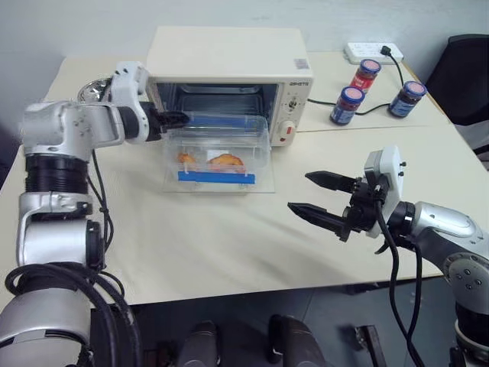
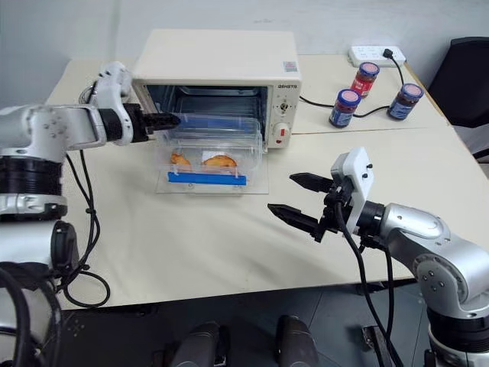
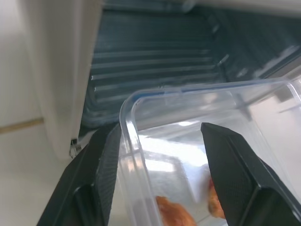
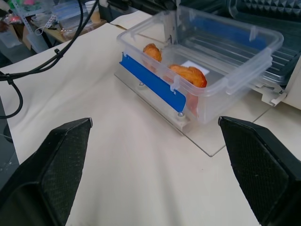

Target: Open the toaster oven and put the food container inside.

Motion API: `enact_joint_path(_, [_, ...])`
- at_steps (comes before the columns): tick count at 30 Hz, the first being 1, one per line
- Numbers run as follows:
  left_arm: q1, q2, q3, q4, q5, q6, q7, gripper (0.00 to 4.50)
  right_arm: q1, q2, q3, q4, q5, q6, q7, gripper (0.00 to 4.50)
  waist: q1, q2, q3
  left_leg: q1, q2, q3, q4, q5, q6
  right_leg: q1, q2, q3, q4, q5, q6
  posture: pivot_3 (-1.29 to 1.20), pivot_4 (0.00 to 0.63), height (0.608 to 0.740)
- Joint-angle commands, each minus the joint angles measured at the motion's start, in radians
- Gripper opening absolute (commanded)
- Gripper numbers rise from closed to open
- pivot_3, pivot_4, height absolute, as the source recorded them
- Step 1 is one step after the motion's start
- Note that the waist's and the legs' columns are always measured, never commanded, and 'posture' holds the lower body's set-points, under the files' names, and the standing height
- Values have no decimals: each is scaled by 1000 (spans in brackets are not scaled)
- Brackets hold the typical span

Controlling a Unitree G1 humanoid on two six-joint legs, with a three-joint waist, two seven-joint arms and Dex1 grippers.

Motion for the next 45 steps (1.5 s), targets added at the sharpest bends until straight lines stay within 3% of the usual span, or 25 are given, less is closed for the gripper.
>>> enact_joint_path(1, [71, 46, 173, -209, -118, -28, -113, 2484, -24, -26, -17, 12, 11, -14, 28, 4500, -5, 0, 0, 0, 0, 0, 1, 0, 0, 0, 0, 0, 0, 0, 0, 0, 150, 740])
enact_joint_path(4, [206, 112, 234, -383, -233, -34, -333, 1716, -51, -29, 4, 39, 12, -14, 57, 4500, -11, 0, 0, 0, 0, -1, 1, 0, 0, 1, -1, 0, 1, 0, 0, 0, 150, 740])
enact_joint_path(6, [268, 149, 228, -437, -243, -37, -391, 1065, -73, -30, 23, 59, 1, -17, 75, 3905, -11, 0, 0, 1, 0, -1, 1, 0, 0, 1, -1, 0, 1, 0, 0, 0, 150, 740])
enact_joint_path(10, [312, 134, 227, -426, -208, -49, -333, 0, -139, -19, 66, 113, -35, -27, 88, 2656, -2, 0, 0, 2, -1, -2, 2, 2, 0, 3, -1, 0, 2, 0, 0, 0, 150, 740])
enact_joint_path(12, [334, 143, 229, -458, -228, -67, -378, 0, -152, -15, 74, 123, -40, -31, 97, 2656, 2, 0, 0, 2, -1, -3, 2, 2, 0, 3, -2, 0, 2, 0, 0, 0, 150, 740])
enact_joint_path(15, [412, 184, 222, -530, -245, -80, -462, 0, -160, -12, 92, 130, -37, -37, 127, 2091, -1, 0, 0, 1, -1, -3, 1, 1, 0, 2, -1, 0, 1, 0, 0, 0, 150, 740])
enact_joint_path(21, [575, 245, 120, -610, -150, -229, -596, 0, -230, 68, 216, 196, -121, -78, 154, 33, -14, 0, 0, 1, 0, -2, 0, 1, 0, 1, -1, 0, 1, 0, 0, 0, 150, 740])
enact_joint_path(26, [579, 230, -2, -566, -31, -349, -622, 0, -316, 173, 366, 319, -271, -158, 166, 33, -11, 0, 0, 1, 0, -2, 1, 2, 0, 1, -1, 0, 3, 0, -1, 0, 150, 740])
enact_joint_path(33, [472, 112, -127, -393, 163, -491, -524, 0, -435, 278, 488, 568, -484, -322, 190, 33, -12, 0, 0, -1, -1, -2, 1, 1, 0, 0, -1, -1, 3, 0, -1, 0, 150, 740])
enact_joint_path(39, [419, 20, -187, -256, 282, -589, -472, 0, -500, 353, 466, 741, -584, -423, 160, 33, -16, 0, 0, -1, 0, -3, 1, 1, 0, 0, -1, -2, 3, 0, -1, 0, 150, 740])
enact_joint_path(45, [235, -131, -187, 36, 410, -736, -301, 0, -658, 473, 375, 1064, -666, -572, -15, 33, -15, 0, 0, -1, 0, -2, 4, 2, 0, 0, -1, -1, 6, 0, -1, 0, 150, 740])
